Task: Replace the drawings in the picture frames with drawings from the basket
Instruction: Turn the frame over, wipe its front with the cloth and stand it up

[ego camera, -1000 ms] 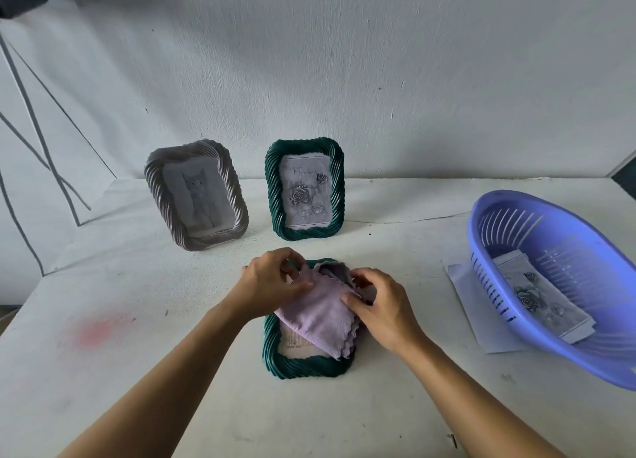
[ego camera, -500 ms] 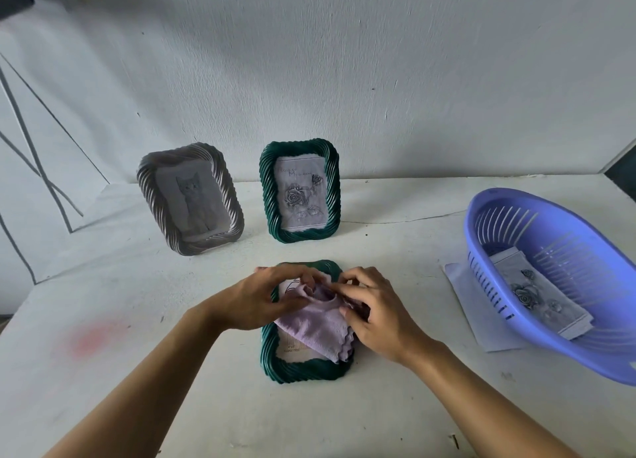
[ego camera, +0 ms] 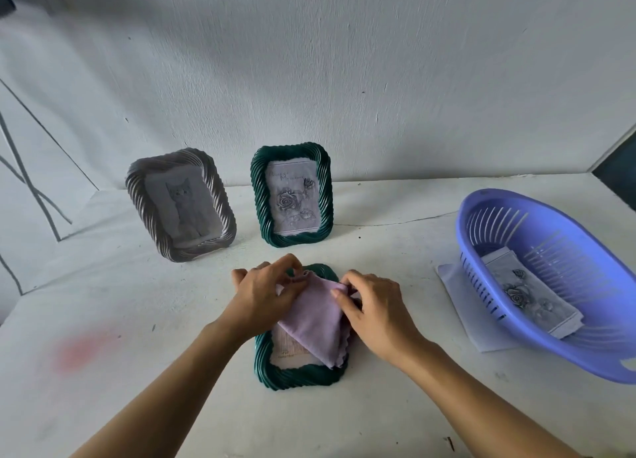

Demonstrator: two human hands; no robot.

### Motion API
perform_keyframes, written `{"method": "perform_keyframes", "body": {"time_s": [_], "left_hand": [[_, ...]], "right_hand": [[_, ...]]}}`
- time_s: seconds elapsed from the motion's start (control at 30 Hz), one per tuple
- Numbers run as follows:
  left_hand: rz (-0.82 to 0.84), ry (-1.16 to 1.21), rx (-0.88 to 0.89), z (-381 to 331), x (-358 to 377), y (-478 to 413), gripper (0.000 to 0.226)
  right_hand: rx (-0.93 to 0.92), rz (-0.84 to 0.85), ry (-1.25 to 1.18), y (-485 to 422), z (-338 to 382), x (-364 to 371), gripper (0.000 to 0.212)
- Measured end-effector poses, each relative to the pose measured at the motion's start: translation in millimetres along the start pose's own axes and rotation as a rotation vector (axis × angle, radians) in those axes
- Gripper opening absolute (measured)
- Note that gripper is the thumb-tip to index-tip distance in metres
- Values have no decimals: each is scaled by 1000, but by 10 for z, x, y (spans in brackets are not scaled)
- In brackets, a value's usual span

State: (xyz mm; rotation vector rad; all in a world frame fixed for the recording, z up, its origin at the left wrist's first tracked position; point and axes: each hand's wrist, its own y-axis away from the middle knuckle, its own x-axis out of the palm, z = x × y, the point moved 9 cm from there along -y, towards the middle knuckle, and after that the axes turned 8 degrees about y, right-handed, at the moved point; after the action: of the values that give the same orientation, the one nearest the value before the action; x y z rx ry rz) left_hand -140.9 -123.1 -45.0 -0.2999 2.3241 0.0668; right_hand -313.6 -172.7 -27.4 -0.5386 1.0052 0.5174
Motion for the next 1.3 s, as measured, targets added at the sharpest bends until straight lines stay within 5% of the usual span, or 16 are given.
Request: {"method": "perform_keyframes", "body": {"time_s": [0.13, 0.2, 0.33, 0.57, 0.77, 1.0, 1.3], "left_hand": [[-150, 6, 43, -58, 13, 63, 26], [-217, -18, 42, -53, -57, 87, 38], [-228, 53, -56, 87, -191, 95, 41], [-175, 47, -194, 295, -372, 328, 18], [242, -302, -66, 368, -81, 864, 85], [222, -369, -17, 383, -81, 932, 87], [221, -334, 3, 453, -74, 958, 89]], "right_hand": [[-14, -186, 127, 74, 57, -43, 27], [-165, -232, 140, 78, 229, -43, 30], [-326, 42, -1, 41, 482, 206, 48], [-284, 198, 193, 63, 480, 458, 57], [-335, 103, 277, -41, 544, 497, 45], [-453, 35, 187, -94, 782, 643, 34], [-813, 269, 75, 428, 770, 435, 30]]}}
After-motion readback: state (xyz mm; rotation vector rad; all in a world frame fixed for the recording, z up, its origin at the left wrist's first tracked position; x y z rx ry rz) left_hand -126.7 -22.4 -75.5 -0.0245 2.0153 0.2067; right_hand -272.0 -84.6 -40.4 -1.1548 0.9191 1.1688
